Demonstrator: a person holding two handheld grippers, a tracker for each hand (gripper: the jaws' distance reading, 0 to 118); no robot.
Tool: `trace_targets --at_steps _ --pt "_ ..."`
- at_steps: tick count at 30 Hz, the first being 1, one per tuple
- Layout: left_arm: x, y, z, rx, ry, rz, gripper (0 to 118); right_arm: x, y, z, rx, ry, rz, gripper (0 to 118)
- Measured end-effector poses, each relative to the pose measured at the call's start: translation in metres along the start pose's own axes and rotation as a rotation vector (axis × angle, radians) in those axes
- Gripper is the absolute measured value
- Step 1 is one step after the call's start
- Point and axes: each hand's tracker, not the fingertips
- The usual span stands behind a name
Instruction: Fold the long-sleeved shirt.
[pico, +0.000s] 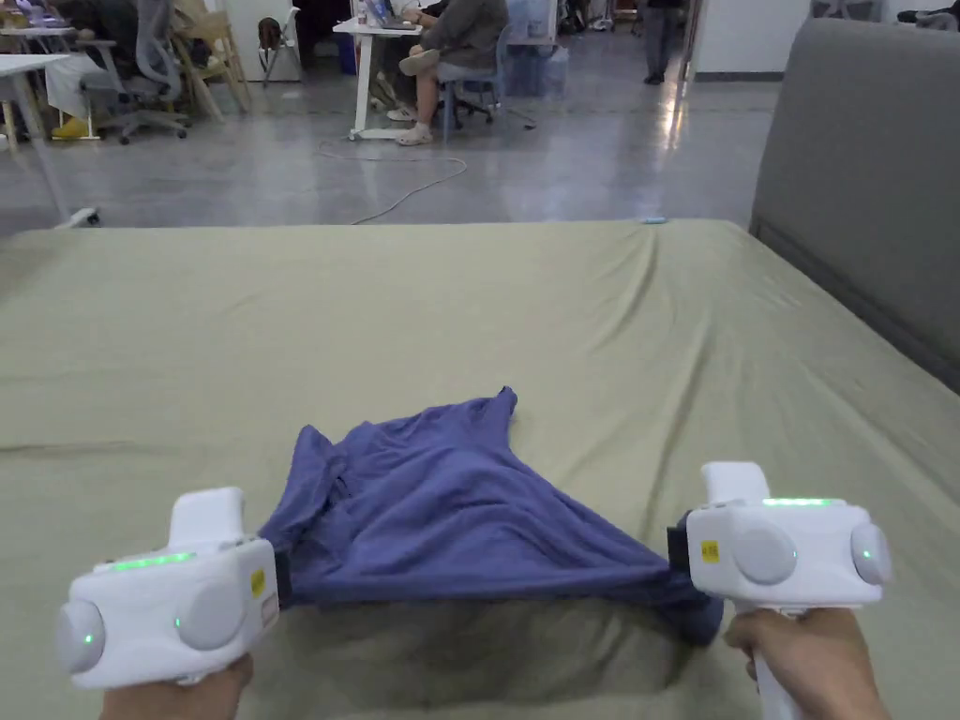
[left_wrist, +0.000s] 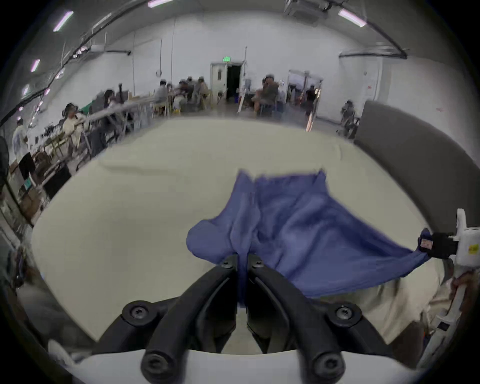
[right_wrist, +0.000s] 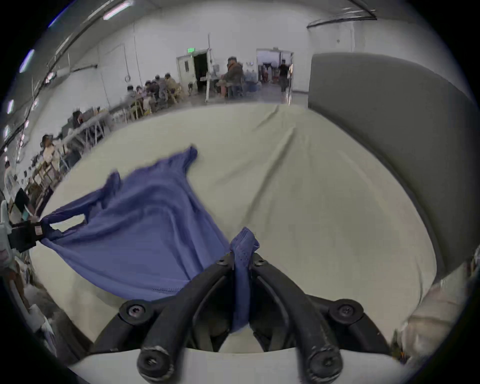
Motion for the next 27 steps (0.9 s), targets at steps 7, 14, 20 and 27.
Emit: trace_targets --at_steps 7,14,20,27 --pt "-0.022 -0.061 -0.014 -0.098 0.019 0.019 0 -0.012 -0.062 -0.022 -0.135 -0.002 0.068 5" --pt "-0.025 -0.031 0.018 0.019 -0.083 0.003 112 0.0 -0.042 0.014 -0.011 0.033 -0.011 113" --pt "-0.018 -0.002 0.04 0.1 -0.102 -0.023 111 0.031 -0.017 0.072 0.183 0.026 -0.177 73" --pt "-0.007 -0.005 0.038 0.107 -0.17 0.006 0 0.052 -0.017 0.079 0.14 -0.004 -0.165 0"
